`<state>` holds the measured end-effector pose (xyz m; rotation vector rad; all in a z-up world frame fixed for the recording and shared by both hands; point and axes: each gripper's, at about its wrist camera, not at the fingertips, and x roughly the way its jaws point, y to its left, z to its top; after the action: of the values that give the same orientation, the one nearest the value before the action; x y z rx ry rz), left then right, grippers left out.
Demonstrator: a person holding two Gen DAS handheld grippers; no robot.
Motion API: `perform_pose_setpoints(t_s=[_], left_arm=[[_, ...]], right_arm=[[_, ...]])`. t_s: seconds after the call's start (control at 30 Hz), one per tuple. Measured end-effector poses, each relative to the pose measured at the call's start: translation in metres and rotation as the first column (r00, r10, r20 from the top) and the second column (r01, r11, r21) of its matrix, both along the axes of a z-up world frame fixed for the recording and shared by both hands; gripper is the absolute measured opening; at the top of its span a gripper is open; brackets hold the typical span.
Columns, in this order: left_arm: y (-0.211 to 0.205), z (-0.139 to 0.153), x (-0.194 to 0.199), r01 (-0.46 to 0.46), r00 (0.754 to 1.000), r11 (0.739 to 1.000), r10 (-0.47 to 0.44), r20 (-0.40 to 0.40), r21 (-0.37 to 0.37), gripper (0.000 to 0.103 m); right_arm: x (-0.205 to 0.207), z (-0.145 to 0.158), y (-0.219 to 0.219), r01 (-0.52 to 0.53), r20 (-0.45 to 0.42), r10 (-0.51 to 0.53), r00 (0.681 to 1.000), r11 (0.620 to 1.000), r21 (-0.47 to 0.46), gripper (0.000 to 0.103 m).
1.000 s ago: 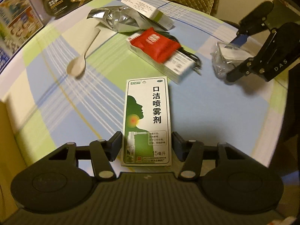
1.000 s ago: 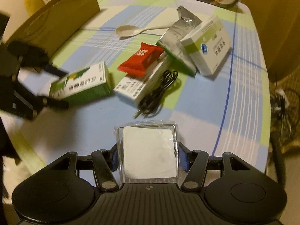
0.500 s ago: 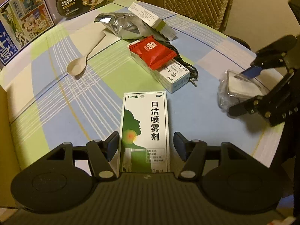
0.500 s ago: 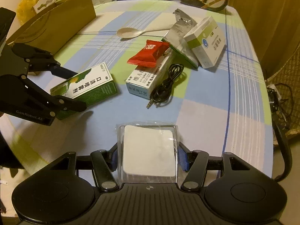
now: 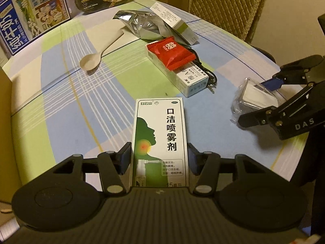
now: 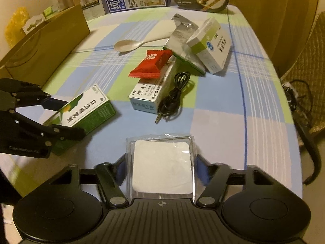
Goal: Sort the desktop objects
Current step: 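Lift and carry the spray box and bagged pad toward the cardboard box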
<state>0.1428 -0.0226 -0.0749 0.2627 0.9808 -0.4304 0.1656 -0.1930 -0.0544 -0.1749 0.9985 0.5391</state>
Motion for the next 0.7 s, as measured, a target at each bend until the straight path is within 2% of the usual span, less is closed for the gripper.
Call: perform_pose_setpoints(t_s=[0.17,0.4,0.7], left_arm=[[0.004,0.005,-0.009,-0.023,1.0,1.0,0.023,0.002,-0.01,0.05],[0.017,0.026,-0.03,-0.076,0.996,0.996,0.077,0.033,-0.039,0.05],[0.053,0.066,-0.06,-0.151,0.982,0.987,0.155,0.105,-0.047,0.05]], right_arm=[[-0.011,0.009,0.002,0.014,0.033,-0.013,0.999,1.0,-0.015,0.058],[-0.031,0.032,0.007,0.012,0.057,-0.013,0.998,1.0,0.017,0.058],[-0.049,0.067,0.049,-0.058,0.109,0.05,0.993,0.996,0.072,0.058]])
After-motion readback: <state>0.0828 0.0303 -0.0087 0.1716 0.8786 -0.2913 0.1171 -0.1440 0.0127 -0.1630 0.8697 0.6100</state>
